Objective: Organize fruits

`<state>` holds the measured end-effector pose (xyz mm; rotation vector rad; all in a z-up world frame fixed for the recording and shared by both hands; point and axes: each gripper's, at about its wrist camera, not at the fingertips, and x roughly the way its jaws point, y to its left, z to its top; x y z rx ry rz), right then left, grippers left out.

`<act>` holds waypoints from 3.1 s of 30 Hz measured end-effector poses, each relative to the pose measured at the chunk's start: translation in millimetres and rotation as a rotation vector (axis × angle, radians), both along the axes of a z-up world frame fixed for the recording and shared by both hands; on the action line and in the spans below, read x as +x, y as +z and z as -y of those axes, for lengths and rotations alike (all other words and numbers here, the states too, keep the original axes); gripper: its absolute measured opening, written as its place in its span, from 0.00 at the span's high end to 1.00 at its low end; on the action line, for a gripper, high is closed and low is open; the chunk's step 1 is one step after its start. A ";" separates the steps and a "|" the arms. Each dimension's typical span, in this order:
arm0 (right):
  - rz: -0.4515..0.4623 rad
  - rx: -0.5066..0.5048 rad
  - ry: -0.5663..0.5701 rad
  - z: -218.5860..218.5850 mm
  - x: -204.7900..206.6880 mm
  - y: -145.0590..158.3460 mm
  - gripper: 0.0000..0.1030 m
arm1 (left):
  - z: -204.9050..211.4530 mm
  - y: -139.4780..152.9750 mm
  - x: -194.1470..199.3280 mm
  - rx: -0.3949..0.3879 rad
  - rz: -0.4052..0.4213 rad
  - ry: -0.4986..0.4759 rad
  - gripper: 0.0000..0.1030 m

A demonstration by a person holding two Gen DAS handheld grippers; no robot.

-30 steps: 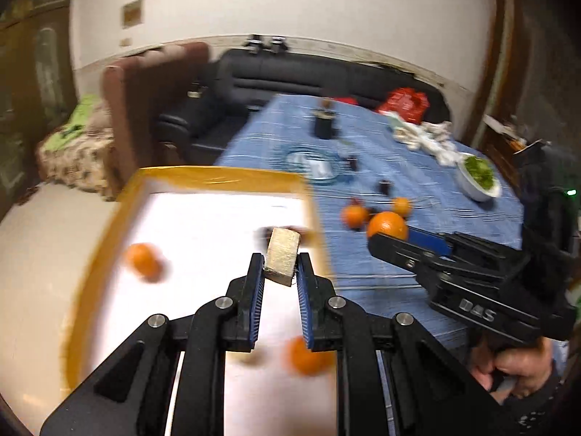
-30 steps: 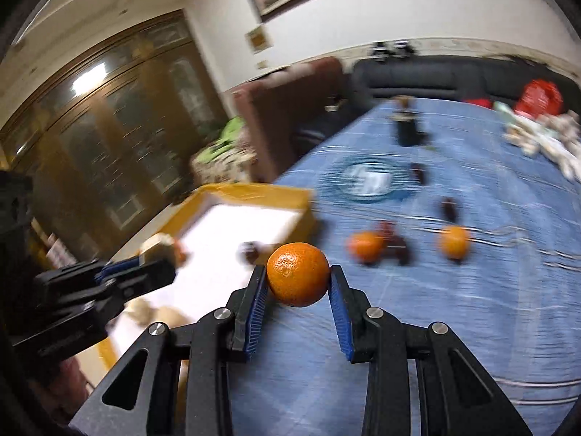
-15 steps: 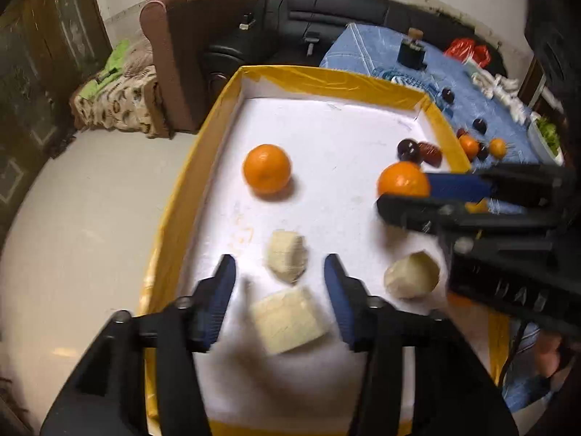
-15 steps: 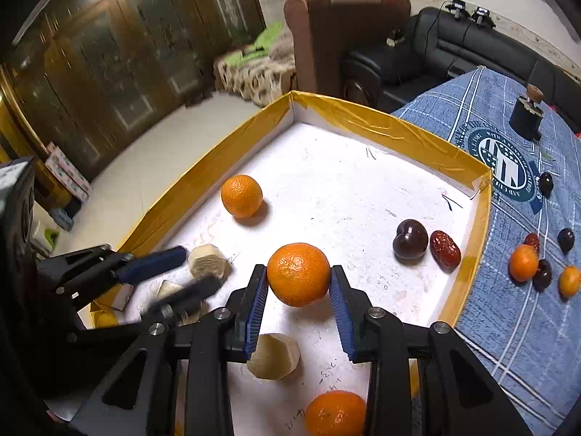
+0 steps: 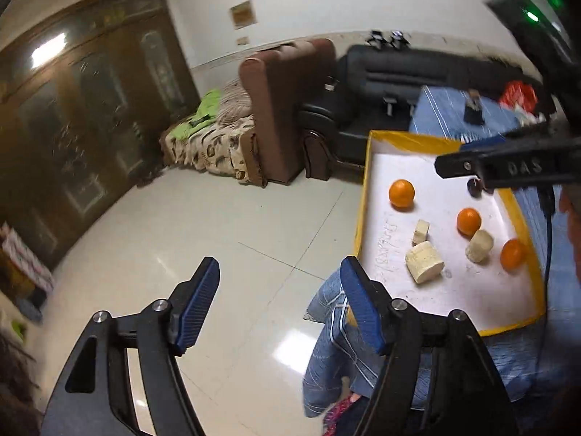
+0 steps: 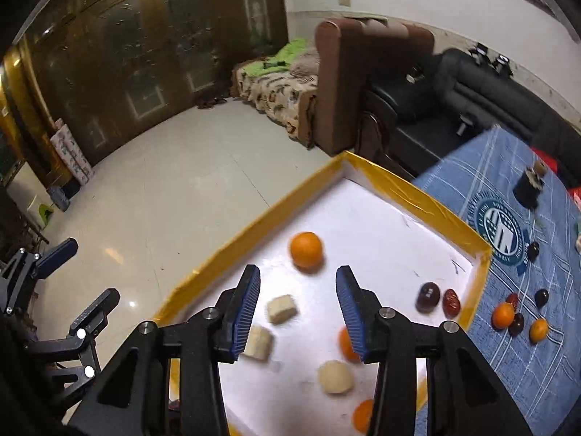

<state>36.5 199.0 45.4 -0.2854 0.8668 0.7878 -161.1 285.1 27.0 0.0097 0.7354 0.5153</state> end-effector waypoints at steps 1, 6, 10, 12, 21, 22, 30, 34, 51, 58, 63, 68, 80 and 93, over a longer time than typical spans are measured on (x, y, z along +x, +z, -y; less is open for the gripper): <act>0.015 0.010 0.005 0.1 -7.4 4.9 0.57 | -0.1 2.4 -6.3 -0.012 0.013 0.001 0.33; 0.100 0.078 -0.056 36.0 -37.4 35.0 0.56 | 16.7 15.2 -24.6 -0.003 0.068 -0.034 0.31; 0.112 0.122 -0.155 84.7 -41.4 57.1 0.56 | 36.7 26.0 -32.0 0.001 0.110 -0.112 0.27; 0.123 0.169 -0.214 113.9 -43.6 71.1 0.56 | 42.4 32.6 -30.5 -0.017 0.133 -0.157 0.27; 0.151 0.249 -0.399 243.9 -33.9 91.9 0.56 | 47.1 71.2 41.6 -0.027 0.120 -0.282 0.27; 0.147 0.249 -0.418 255.0 -25.9 89.4 0.56 | 47.1 73.0 53.4 -0.043 0.110 -0.285 0.27; 0.085 0.142 -0.490 301.2 89.5 17.2 0.57 | 84.5 56.6 158.9 -0.140 -0.015 -0.388 0.27; -0.014 0.129 -0.504 310.1 134.6 -39.4 0.63 | 128.5 36.3 209.7 -0.152 -0.097 -0.462 0.27; -0.025 0.130 -0.505 312.3 162.4 -104.2 0.63 | 247.3 -47.7 302.8 0.027 -0.322 -0.687 0.27; -0.054 0.141 -0.495 322.4 169.3 -113.0 0.56 | 254.6 -76.2 330.6 0.012 -0.414 -0.676 0.25; -0.080 0.129 -0.467 316.3 172.7 -122.4 0.56 | 253.6 -81.2 335.2 -0.052 -0.427 -0.685 0.25; -0.103 0.153 -0.464 319.3 174.0 -122.4 0.62 | 242.4 -81.2 340.0 -0.161 -0.402 -0.686 0.31; -0.160 0.144 -0.431 336.4 172.1 -114.7 0.67 | 258.0 -85.8 334.8 -0.215 -0.424 -0.700 0.42; -0.223 0.231 -0.403 346.0 171.9 -107.0 0.67 | 256.9 -83.2 331.2 -0.292 -0.380 -0.696 0.69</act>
